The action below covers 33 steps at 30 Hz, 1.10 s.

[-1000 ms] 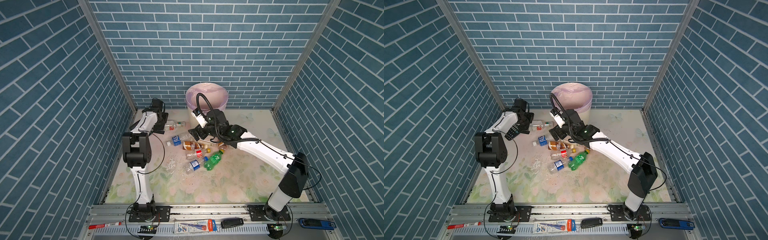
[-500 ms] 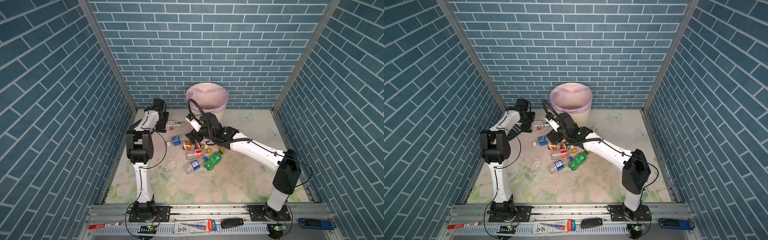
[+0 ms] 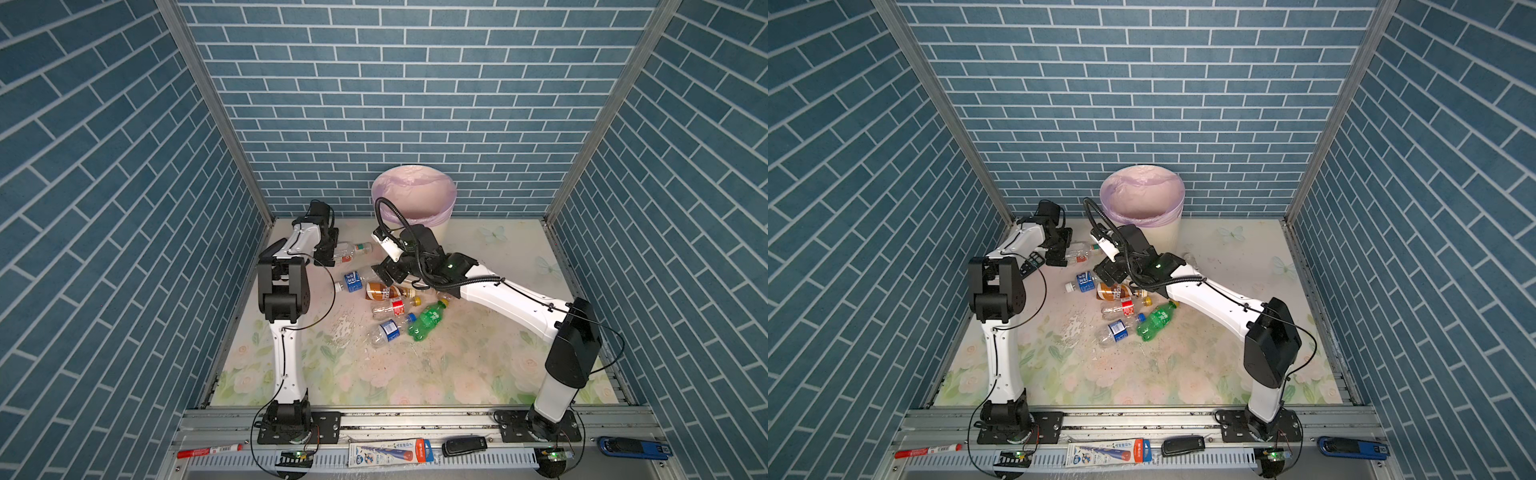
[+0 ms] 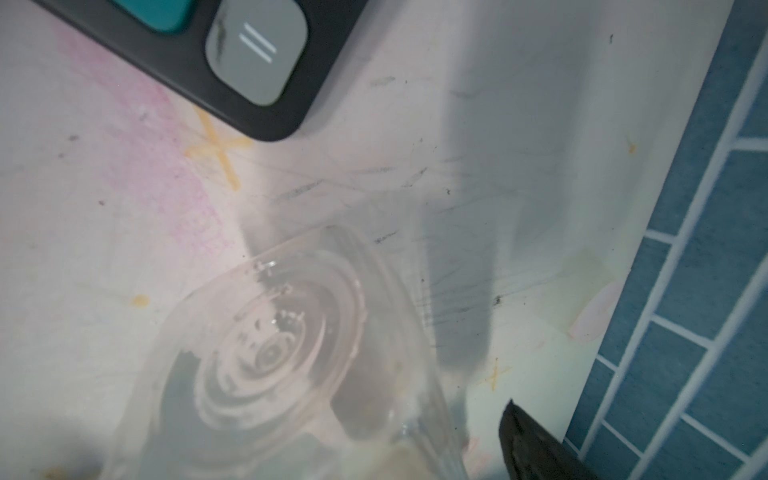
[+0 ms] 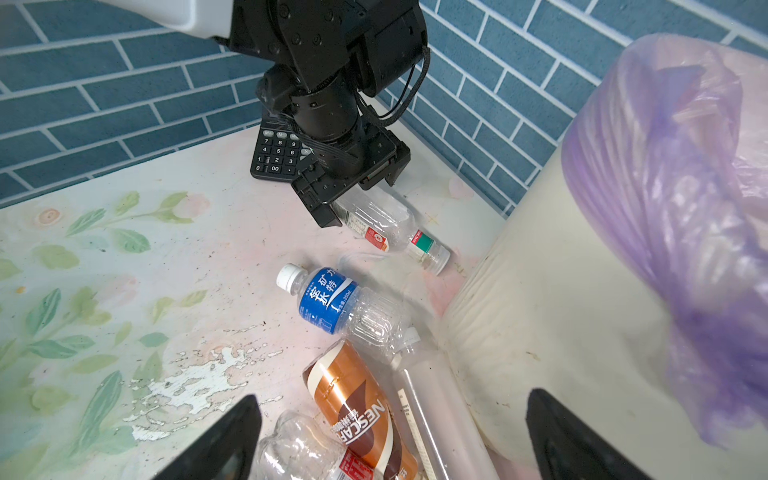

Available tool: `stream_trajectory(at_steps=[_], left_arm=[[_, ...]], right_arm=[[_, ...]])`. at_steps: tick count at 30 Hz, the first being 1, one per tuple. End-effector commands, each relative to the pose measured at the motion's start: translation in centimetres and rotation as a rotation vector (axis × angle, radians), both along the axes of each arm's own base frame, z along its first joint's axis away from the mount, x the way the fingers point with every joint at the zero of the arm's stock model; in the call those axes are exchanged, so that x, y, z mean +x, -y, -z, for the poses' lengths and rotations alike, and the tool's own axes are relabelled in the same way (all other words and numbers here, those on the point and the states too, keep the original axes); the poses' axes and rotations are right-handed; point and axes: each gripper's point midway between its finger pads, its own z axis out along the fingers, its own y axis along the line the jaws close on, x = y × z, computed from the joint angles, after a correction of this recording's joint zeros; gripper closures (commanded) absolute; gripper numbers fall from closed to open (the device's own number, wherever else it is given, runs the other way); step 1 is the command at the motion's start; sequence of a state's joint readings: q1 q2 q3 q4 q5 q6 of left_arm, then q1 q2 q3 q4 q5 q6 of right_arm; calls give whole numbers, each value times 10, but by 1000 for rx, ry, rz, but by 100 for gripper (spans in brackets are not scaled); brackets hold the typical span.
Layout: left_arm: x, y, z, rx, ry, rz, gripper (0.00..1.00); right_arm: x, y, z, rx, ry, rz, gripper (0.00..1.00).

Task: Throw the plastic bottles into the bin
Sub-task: 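Lower the left gripper onto the clear green-label bottle and close, then lift the clear bottle with the left gripper toward the bin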

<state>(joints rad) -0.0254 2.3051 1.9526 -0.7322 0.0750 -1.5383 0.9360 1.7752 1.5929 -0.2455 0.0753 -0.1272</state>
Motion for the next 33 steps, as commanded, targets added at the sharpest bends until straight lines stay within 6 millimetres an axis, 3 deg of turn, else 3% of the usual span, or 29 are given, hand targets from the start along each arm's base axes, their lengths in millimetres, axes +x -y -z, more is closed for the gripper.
stream_trajectory(at_steps=[1,9,18,24,27,33], left_arm=[[0,-5,18,9,-34,-16,7],[2,-5,24,14,-28,-10,18],[4,-4,19,10,24,6,39],[21,-4,-14,51,182,84,43],[26,-4,-33,72,267,107,50],[27,1,-66,72,387,154,50]], right_arm=[[3,-1,4,-22,34,-11,1],[7,4,5,-17,37,8,1],[8,8,6,-10,32,26,1],[9,13,4,6,16,54,1],[10,15,0,20,10,68,1],[9,19,-9,63,-12,84,1]])
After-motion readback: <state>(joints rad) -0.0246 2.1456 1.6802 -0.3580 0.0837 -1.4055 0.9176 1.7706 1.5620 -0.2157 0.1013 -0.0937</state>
